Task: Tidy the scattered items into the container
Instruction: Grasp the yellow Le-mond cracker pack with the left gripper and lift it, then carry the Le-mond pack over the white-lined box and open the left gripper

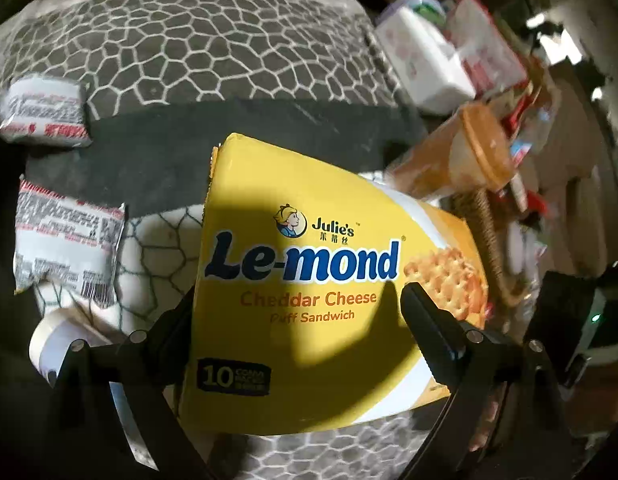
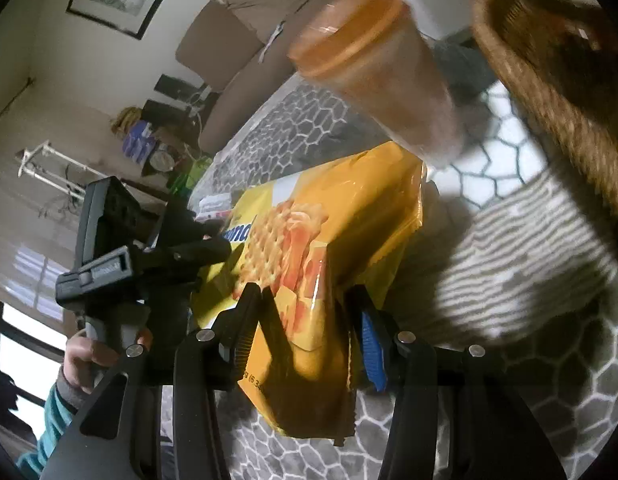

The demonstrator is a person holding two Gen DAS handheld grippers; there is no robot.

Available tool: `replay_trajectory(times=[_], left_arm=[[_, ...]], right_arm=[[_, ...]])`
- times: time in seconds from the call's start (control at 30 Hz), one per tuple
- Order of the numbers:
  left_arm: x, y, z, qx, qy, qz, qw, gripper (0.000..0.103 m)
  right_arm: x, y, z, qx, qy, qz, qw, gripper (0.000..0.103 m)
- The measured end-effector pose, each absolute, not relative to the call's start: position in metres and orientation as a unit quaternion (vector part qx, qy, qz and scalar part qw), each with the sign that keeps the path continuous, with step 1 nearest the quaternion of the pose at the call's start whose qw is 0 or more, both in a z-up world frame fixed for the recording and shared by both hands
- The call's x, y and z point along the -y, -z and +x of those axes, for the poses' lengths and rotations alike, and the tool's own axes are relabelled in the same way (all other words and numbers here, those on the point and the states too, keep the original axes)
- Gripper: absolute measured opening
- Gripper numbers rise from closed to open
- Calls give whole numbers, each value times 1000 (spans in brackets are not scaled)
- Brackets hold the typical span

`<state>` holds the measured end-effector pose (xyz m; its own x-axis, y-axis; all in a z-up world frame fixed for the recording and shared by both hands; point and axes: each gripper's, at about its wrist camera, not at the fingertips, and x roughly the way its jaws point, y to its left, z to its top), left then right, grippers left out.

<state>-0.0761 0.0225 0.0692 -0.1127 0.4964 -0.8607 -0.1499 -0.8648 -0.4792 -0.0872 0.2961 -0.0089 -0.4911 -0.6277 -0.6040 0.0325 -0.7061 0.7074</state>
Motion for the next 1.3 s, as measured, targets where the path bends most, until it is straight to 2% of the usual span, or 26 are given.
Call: replay_trajectory(times=[0.43, 0.67, 0.97, 1.3], left_arm=[[33, -192, -29, 188, -789, -530, 247, 93], [106, -241, 14, 216, -821, -482, 215, 93], [215, -273, 60, 252, -845, -438, 176, 94], [350, -242, 48, 300, -841, -439, 100, 94]], right_arm=[[-241, -113, -68, 240, 850, 402, 240, 48], [-184, -160, -55, 196, 859, 387, 272, 48], [-76, -183, -59, 151, 850, 392, 318, 48], [61, -157, -106, 134, 818, 429, 359, 49]])
